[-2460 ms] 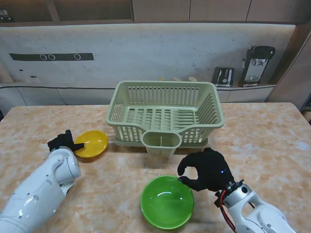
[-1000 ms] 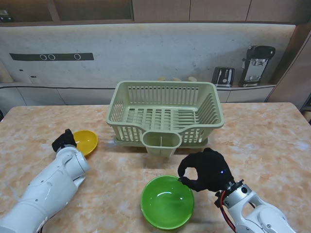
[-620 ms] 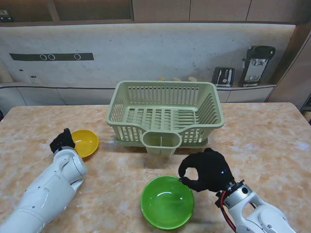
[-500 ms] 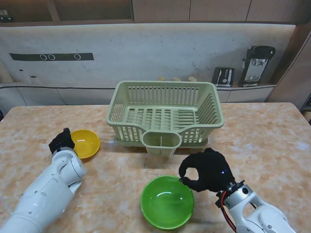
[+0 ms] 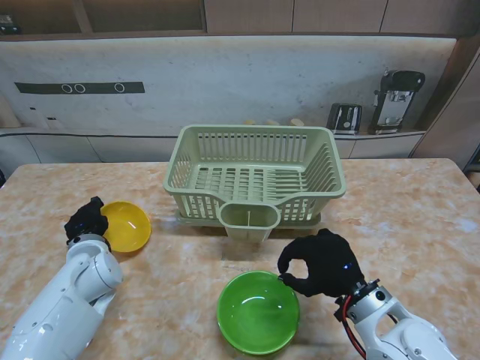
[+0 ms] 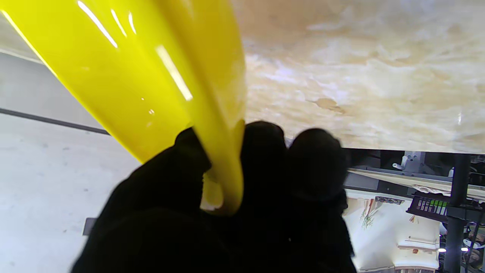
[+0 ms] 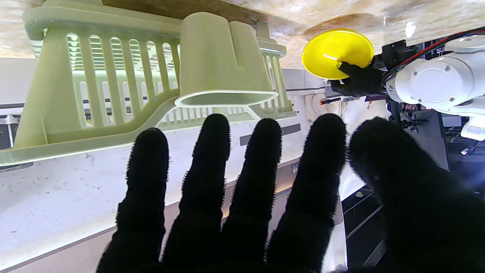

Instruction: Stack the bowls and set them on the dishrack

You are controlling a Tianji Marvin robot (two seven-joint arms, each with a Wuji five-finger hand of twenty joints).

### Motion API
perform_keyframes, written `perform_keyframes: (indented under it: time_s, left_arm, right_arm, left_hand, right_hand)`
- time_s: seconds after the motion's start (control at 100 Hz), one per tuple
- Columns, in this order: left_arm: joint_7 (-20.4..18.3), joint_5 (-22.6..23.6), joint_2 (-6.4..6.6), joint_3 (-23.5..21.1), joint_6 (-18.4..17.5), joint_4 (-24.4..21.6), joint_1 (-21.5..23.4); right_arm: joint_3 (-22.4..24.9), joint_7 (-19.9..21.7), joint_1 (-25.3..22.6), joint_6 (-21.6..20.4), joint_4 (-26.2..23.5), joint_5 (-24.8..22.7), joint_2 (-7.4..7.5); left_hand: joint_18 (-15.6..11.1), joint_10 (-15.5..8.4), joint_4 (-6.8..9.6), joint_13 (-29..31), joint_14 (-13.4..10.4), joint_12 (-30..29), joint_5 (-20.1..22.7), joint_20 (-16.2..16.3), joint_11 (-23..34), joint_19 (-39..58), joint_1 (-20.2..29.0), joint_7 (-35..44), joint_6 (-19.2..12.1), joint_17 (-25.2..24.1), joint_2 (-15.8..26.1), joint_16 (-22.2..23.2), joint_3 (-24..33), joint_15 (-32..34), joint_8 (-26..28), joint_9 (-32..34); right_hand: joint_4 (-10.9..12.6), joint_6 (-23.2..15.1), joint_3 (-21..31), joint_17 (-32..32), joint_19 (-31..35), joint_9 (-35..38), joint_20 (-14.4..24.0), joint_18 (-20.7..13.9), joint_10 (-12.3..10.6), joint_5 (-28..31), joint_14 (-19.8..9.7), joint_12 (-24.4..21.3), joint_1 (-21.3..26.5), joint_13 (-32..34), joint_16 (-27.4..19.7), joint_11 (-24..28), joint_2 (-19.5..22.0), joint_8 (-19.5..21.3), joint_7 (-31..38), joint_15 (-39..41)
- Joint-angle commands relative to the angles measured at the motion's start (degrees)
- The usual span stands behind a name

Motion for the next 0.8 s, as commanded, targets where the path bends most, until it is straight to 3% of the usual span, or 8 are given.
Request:
perform_keyframes:
  time_s: [0.0,0.4,0.79]
  left_arm:
    - [-0.72,0.45,0.34,-0.6,-0.81,-2.14,1.44]
    - [-5.35,4.09,1.54,-7.29,-4.82,-17.11,13.0]
    - [-10.22,2.37,1.98,-11.69,-11.42,-28.84,23.19]
  right_arm:
    - [-0.04,0.7,-0.64,0.11,-0.36,-0.15,-0.21]
    - [0.39,0.73,-0.97,0.83,-0.61,-0.4,-0.24]
    - [1.04,0.25,-1.69,1.8,-1.05,-0.99,-0.31]
  left_hand:
    - [-2.1,-3.73,7.84,2.87,-2.12,1.68,6.16,-0.27,3.04,4.34,8.09,8.86,-6.81,2.4,3.76,1.42,12.45,4.82,5.59,5.29]
    - [-0.81,-2.69,9.24,4.92,-0.94,0.87,9.96,0.16,2.86,7.78,6.12,7.89,-6.71,4.43,2.94,1.71,16.67,7.35,6.56,8.34]
    - [-0.29,-2.16,9.66,4.89,-0.61,0.43,10.52,0.04,2.45,8.3,5.84,7.2,-6.42,4.33,3.22,1.68,16.94,7.52,6.87,8.68]
  right_hand:
    - [-1.17,-2.33,0.66,-0.22,0.7,1.12,-0.56,-0.88,-1.9,0.98,-1.55,0.72,0.16,0.29,1.09,-0.25,-0.81,-0.07,1.22,-0.24]
    - [-1.17,-2.33,0.67,-0.3,0.67,1.17,-0.6,-0.85,-1.86,1.03,-1.41,0.74,0.18,0.33,1.1,-0.24,-0.8,-0.11,1.24,-0.21]
    - [-1.18,-2.22,0.64,-0.21,0.72,1.2,-0.59,-0.84,-1.97,1.1,-1.42,0.74,0.2,0.36,1.1,-0.27,-0.79,-0.11,1.28,-0.24]
